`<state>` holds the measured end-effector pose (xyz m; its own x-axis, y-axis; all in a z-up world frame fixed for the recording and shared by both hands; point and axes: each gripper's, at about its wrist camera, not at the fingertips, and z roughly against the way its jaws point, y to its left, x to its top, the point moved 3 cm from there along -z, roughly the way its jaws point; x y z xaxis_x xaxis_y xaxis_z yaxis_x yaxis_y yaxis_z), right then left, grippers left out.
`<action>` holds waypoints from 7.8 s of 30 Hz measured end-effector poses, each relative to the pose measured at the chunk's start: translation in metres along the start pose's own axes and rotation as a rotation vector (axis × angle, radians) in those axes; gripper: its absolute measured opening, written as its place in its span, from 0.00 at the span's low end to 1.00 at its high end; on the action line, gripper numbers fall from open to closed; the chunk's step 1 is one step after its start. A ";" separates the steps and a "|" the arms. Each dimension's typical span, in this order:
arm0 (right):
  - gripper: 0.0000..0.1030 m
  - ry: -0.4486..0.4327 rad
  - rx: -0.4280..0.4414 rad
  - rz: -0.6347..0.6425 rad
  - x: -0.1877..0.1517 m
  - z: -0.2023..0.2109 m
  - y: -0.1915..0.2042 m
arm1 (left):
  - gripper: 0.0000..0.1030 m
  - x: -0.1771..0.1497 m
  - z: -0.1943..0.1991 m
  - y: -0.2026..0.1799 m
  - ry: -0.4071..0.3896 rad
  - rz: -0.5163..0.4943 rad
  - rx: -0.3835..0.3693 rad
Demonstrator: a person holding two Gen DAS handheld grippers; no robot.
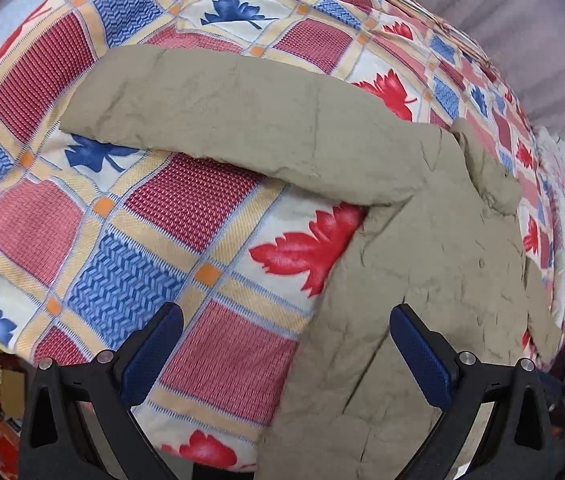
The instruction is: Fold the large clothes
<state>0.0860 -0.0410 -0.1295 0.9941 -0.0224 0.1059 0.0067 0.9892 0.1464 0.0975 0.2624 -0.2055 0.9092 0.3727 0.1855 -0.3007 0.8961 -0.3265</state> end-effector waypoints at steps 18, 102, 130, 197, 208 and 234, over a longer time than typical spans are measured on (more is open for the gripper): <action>0.20 -0.084 0.157 0.024 0.099 -0.107 0.028 | 1.00 0.136 -0.113 0.112 -0.211 0.401 -0.170; 0.18 -0.345 -0.061 -0.366 0.131 -0.093 -0.190 | 0.48 0.114 -0.172 -0.138 -0.075 -0.233 0.007; 0.10 -0.260 0.063 -0.343 0.116 -0.099 -0.230 | 0.64 0.108 -0.175 -0.173 -0.157 -0.374 0.231; 0.84 -0.527 0.443 -1.156 -0.073 -0.001 -0.599 | 1.00 -0.171 -0.156 -0.474 0.143 -0.720 0.039; 0.83 -0.595 0.624 -1.302 -0.035 -0.026 -0.651 | 1.00 -0.157 -0.161 -0.468 0.105 -0.701 0.075; 0.08 -0.533 0.574 -0.365 0.169 0.036 -0.300 | 1.00 -0.025 -0.102 -0.296 -0.099 -0.492 0.156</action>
<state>0.2478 -0.3468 -0.1202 0.7561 -0.5317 0.3817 0.1176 0.6840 0.7199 0.1931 -0.0370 -0.2078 0.9245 -0.0872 0.3710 0.1090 0.9933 -0.0383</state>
